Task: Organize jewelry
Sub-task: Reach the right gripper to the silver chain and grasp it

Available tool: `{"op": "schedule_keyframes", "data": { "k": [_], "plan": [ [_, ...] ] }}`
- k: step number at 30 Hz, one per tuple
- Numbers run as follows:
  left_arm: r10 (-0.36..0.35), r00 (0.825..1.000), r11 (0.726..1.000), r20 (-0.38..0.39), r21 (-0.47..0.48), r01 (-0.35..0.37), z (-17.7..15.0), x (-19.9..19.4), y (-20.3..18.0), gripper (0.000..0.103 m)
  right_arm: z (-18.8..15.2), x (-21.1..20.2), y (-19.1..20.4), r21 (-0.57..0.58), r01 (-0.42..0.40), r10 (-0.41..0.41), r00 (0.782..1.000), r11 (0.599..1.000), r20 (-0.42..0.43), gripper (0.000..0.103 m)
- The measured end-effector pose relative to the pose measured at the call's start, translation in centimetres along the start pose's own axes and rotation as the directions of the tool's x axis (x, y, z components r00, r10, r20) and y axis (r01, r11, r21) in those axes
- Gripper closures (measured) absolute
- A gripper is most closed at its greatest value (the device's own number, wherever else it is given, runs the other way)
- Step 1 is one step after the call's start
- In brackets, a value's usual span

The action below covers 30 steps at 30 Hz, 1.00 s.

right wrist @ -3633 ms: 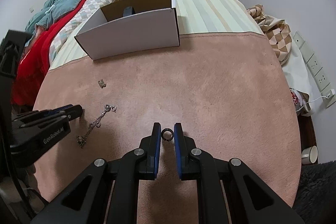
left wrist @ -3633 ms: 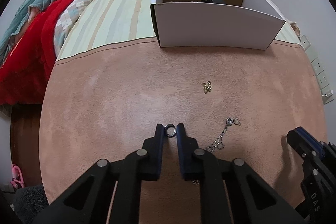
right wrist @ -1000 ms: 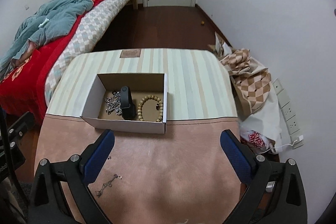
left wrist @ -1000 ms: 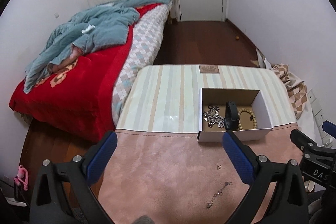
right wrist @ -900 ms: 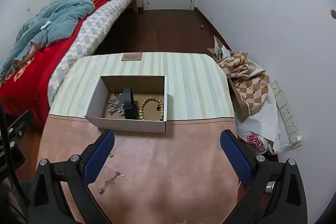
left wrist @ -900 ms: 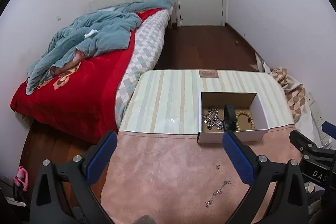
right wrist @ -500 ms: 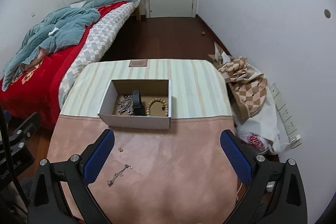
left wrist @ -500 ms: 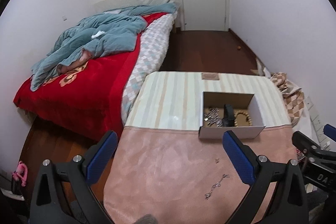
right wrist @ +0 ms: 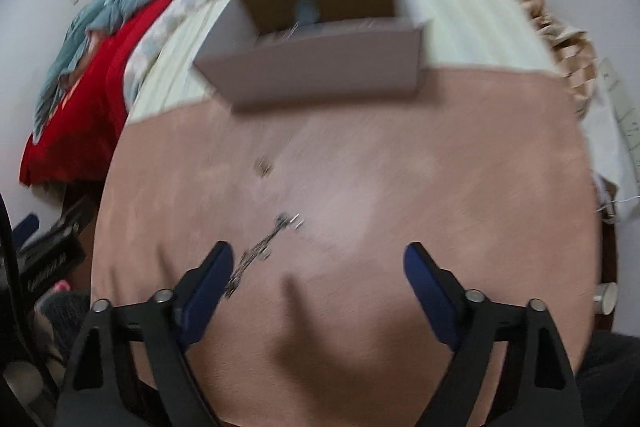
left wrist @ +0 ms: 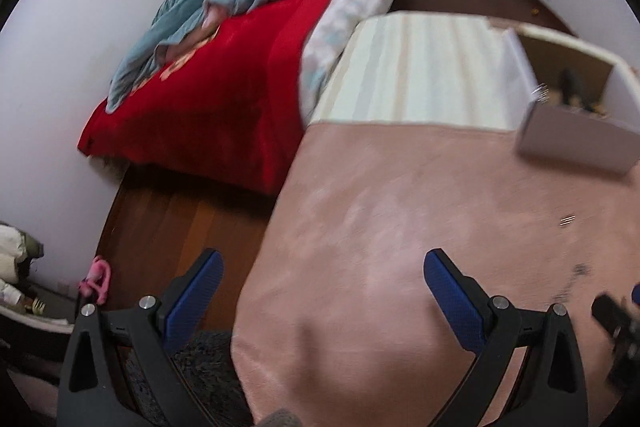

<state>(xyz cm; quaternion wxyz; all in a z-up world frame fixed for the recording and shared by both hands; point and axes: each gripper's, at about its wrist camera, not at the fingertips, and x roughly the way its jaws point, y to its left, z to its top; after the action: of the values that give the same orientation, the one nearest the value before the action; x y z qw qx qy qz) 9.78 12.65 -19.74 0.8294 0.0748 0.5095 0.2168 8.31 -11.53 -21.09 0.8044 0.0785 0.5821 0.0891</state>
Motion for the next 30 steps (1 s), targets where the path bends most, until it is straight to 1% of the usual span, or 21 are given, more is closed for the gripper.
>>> {"op": "schedule_keyframes", "data": {
  "k": [3, 6, 10, 11, 12, 13, 14, 15, 16, 17, 20, 23, 25, 27, 30],
  "plan": [
    [0.025, 0.999, 1.000, -0.040, -0.008, -0.025, -0.5, 1.8, 1.3, 0.001, -1.5, 1.6, 2.4, -0.050, -0.014, 0.014, 1.000, 0.999, -0.009, 0.017],
    [0.040, 0.996, 0.999, -0.075, -0.016, -0.041, -0.9, 3.3, 2.6, 0.001, -3.0, 2.9, 4.9, -0.113, -0.010, 0.009, 1.000, 0.994, -0.014, 0.018],
    [0.048, 0.994, 0.998, -0.101, -0.024, -0.051, -1.3, 4.3, 3.4, 0.001, -4.1, 3.7, 7.5, -0.226, 0.084, -0.078, 0.996, 0.971, 0.033, 0.021],
    [0.050, 0.993, 0.998, -0.105, -0.024, -0.052, -1.3, 4.5, 3.5, 0.001, -4.0, 3.7, 7.8, -0.238, 0.094, -0.086, 0.995, 0.967, 0.045, 0.027],
    [0.050, 0.993, 0.998, -0.106, -0.023, -0.052, -1.3, 4.6, 3.5, 0.001, -4.1, 3.7, 8.1, -0.254, 0.111, -0.098, 0.993, 0.961, 0.063, 0.042],
    [0.046, 0.993, 0.999, -0.105, -0.023, -0.049, -1.3, 4.6, 3.4, 0.001, -4.1, 3.7, 8.3, -0.265, 0.128, -0.111, 0.991, 0.956, 0.078, 0.054],
    [0.042, 0.994, 0.999, -0.103, -0.022, -0.044, -1.3, 4.5, 3.3, 0.001, -4.0, 3.6, 8.3, -0.270, 0.140, -0.119, 0.989, 0.953, 0.092, 0.082],
    [0.037, 0.994, 0.999, -0.100, -0.018, -0.039, -1.2, 4.4, 3.0, 0.001, -3.7, 3.5, 8.0, -0.261, 0.130, -0.110, 0.990, 0.956, 0.091, 0.090],
    [0.031, 0.995, 0.999, -0.098, -0.015, -0.032, -1.0, 4.2, 2.6, 0.001, -3.6, 3.4, 7.5, -0.250, 0.103, -0.085, 0.993, 0.963, 0.083, 0.091],
    [0.020, 0.995, 1.000, -0.093, -0.009, -0.021, -1.0, 3.9, 2.2, 0.001, -3.3, 3.3, 7.0, -0.246, 0.102, -0.084, 0.993, 0.964, 0.083, 0.091],
    [-0.029, 0.997, 0.999, -0.070, 0.030, 0.031, -0.6, 2.6, 0.1, 0.001, -2.6, 2.8, 4.8, -0.212, 0.125, -0.108, 0.990, 0.969, 0.091, 0.091],
    [-0.102, 0.994, 0.990, -0.041, 0.096, 0.106, 0.0, 1.0, -3.3, 0.001, -1.1, 2.0, 0.5, -0.117, 0.162, -0.151, 0.983, 0.980, 0.100, 0.091],
    [-0.167, 0.985, 0.975, -0.038, 0.144, 0.171, 0.2, 0.0, -6.1, 0.001, 0.2, 1.2, -3.4, -0.028, 0.187, -0.183, 0.977, 0.982, 0.106, 0.091],
    [-0.234, 0.971, 0.955, -0.055, 0.174, 0.240, 0.5, -0.4, -8.8, 0.001, 1.3, 0.5, -6.1, 0.029, 0.215, -0.217, 0.969, 0.976, 0.118, 0.091],
    [-0.294, 0.952, 0.933, -0.083, 0.191, 0.305, 0.8, -0.5, -11.6, 0.001, 2.1, -0.4, -9.8, 0.098, 0.236, -0.247, 0.961, 0.967, 0.123, 0.091]
  ]
}}
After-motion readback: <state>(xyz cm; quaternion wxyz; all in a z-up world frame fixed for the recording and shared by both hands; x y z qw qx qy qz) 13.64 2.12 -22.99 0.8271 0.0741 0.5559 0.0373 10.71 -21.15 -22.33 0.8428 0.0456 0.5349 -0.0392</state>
